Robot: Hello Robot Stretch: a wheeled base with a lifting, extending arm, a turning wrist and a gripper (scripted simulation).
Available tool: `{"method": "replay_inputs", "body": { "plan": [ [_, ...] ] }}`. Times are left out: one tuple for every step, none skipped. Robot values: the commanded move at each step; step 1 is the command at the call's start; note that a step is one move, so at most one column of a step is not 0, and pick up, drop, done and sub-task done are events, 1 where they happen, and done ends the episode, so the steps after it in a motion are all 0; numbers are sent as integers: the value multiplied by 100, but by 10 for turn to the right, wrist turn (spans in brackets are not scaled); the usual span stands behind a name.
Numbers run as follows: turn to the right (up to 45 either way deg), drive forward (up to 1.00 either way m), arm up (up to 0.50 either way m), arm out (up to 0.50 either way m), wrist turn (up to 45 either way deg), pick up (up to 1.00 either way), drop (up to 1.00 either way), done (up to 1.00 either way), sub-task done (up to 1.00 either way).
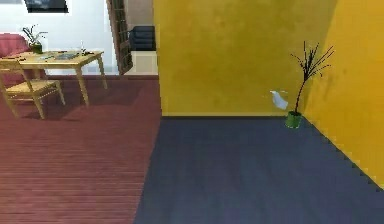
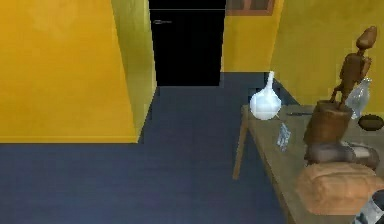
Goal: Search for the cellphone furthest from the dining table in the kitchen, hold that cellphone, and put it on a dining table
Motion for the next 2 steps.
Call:
{"method": "replay_inputs", "body": {
  "plan": [
    [0, 15, 0, 0, 0, 0, 0, 0, 0],
    [450, 0, 0, 0, 0, 0, 0, 0, 0]
  ]
}}
